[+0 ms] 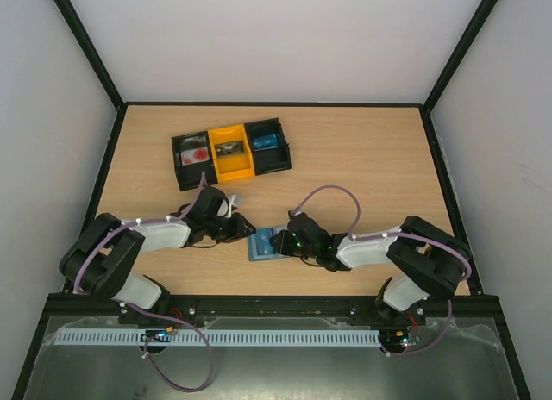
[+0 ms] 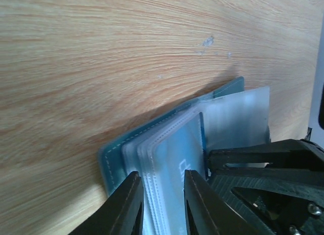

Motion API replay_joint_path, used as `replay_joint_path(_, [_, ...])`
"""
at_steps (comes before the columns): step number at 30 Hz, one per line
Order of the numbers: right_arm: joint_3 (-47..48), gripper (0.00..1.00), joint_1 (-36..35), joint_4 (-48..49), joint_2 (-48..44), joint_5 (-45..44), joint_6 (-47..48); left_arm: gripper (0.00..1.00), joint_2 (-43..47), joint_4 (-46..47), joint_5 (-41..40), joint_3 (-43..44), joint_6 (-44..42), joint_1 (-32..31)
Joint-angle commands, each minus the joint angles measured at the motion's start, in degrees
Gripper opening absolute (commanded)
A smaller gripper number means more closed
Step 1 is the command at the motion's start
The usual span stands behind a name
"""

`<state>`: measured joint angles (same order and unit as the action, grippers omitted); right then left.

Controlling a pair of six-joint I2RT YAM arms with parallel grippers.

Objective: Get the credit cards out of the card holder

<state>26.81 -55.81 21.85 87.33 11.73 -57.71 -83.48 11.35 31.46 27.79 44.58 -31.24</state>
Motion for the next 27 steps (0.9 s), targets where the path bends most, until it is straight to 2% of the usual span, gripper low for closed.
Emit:
replay_joint_path(1, [-1.28,0.21,0.36,1.96,0.24,0.32,-0.21,0.21,-1.34,0.82,-0.16,-0.32,-0.18,-0.29])
replay_joint_path(3, [-1.89,0.19,0.4,2.31,0.08,0.02,-0.41,0.15,-1.79,-0.46,-0.79,0.38,0.07,-0.3])
replay_joint_path(7, [-2.26,0.18,0.44,3.54,0.5,0.54,-0.82,0.14,-0.95,-1.55,-0.77,0.9,0.64,-0.26])
replay_joint_path(11, [-2.3,0.16,0.49,4.67,1.19,1.64,-1.07,0.27,1.77,-3.66,-1.67,2.28,0.91,-0.31])
replay_joint_path(15, [-2.8,0.12,0.48,6.98,2.15,3.14,-1.81,0.29,4.13,-5.5,-2.84,2.67,0.81,-0.42])
replay_joint_path(21, [-3.22,0.11,0.5,9.4,4.03,4.2,-2.43,0.28,3.26,-4.12,-2.27,1.01,1.57,-1.05])
replay_joint_path(27, [-2.73,0.09,0.45,9.88,4.78,4.65,-2.47,0.21,1.21,-1.51,-0.71,0.36,2.33,-1.68])
